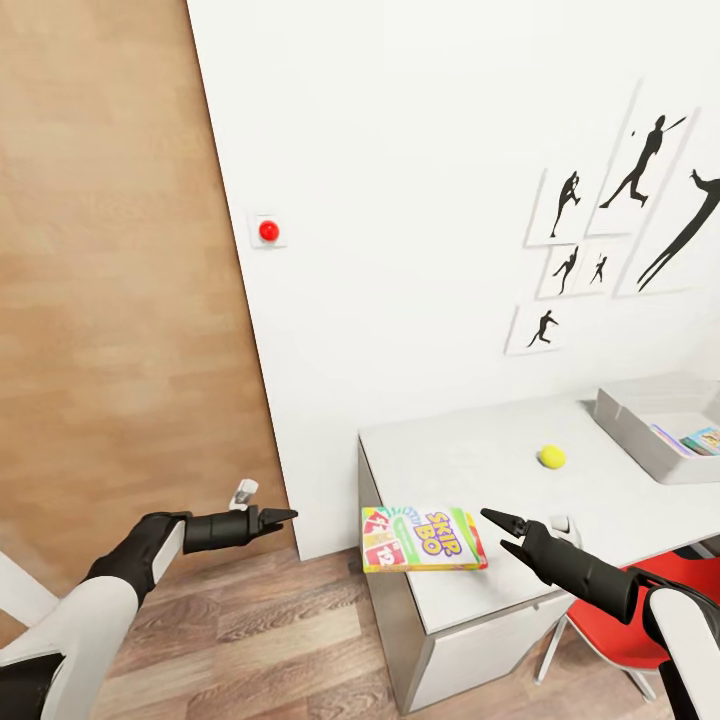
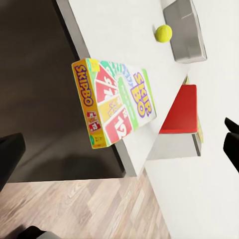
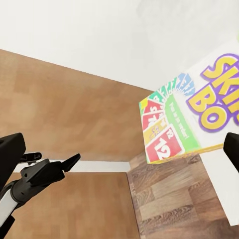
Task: Put all the toys in the child's room - the three board games (two on the bed and one on the table), the two jigsaw puzzles on the table, and the tennis ball on the table - inside the toy box on the table in the child's room.
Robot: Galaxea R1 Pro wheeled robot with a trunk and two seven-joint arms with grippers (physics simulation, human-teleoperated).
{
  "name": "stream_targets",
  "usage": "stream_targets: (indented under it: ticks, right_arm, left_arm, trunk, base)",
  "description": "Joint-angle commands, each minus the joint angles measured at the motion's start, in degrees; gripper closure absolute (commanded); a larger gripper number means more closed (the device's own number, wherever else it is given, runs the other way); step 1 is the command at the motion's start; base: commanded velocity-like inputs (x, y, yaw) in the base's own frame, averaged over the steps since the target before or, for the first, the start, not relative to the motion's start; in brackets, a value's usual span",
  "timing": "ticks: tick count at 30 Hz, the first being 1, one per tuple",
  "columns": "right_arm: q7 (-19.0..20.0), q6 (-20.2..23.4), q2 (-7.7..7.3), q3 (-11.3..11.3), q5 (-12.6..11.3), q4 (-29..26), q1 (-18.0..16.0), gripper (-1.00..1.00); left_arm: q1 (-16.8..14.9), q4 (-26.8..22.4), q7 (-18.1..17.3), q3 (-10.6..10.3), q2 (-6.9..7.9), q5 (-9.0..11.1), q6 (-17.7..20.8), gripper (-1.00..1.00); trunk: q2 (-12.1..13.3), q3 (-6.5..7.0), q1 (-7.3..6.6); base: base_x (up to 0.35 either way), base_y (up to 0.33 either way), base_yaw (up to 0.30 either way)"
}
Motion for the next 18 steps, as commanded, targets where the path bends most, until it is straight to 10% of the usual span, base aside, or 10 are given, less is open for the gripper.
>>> stream_targets:
  ticks: [1, 18]
  right_arm:
    - [0.6, 0.3, 0.01, -0.1, 0.6, 0.0, -0.1, -1.0]
    - [0.7, 0.3, 0.01, -0.1, 0.6, 0.0, -0.1, -1.0]
  left_arm:
    - [0.0, 0.0, -0.1, 0.1, -0.03, 0.1, 0.6, -1.0]
    - [0.0, 0.1, 0.0, 0.1, -0.15, 2.4, 0.9, -1.0]
  trunk:
    - [-0.1, -0.12, 0.03]
    - [-3.7, -1.73, 2.01]
  base:
    - [0.002, 0.001, 0.0]
    - [0.0, 0.0, 0.0]
